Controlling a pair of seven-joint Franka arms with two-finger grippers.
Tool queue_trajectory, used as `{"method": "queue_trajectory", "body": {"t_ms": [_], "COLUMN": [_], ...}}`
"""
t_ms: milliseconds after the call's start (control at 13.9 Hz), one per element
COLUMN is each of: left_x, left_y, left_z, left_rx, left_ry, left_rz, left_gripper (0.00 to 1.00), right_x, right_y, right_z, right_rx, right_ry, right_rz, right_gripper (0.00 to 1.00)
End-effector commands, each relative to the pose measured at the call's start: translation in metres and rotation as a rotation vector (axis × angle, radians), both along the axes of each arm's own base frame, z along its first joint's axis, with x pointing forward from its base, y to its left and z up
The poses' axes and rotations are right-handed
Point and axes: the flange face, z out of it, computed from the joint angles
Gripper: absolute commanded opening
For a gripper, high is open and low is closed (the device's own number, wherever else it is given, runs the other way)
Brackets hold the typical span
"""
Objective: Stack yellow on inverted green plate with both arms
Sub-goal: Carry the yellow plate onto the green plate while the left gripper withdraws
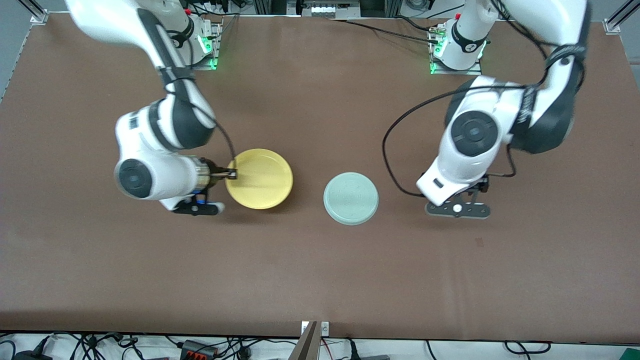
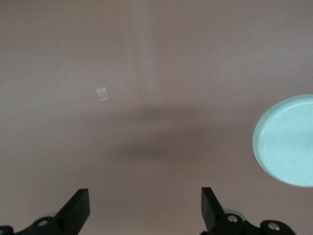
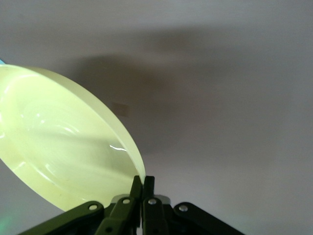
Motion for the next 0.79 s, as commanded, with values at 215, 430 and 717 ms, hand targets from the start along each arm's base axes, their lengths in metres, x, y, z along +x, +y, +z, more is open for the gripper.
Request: {"method": "queue_trajectory", "body": {"t_ms": [215,430,717], "left_x": [-0.029,-0.056,-0.091], "left_y": [0.074,0.131,0.179], "left_z": [0.102,0.126,0.119], "left_rx": [-0.132,-0.239,-0.254], "left_ry": [0.010,-0.010,-0.067], "left_rz": [-0.052,-0.111,-0.051], "left_gripper": [1.00,1.00,1.00], "right_x": [-0.001,-0.018,-0.033], "right_y": [0.105,0.157,0.192], "right_z": [-0.021,-0.050,-0.086], "right_rx": [0.156,0.151,0.155], "right_ry": [0.044,-0.006,-0.048], "right_rz": [-0.198,-0.248,-0.281], "right_gripper": [0.00,0.00,0.00]}}
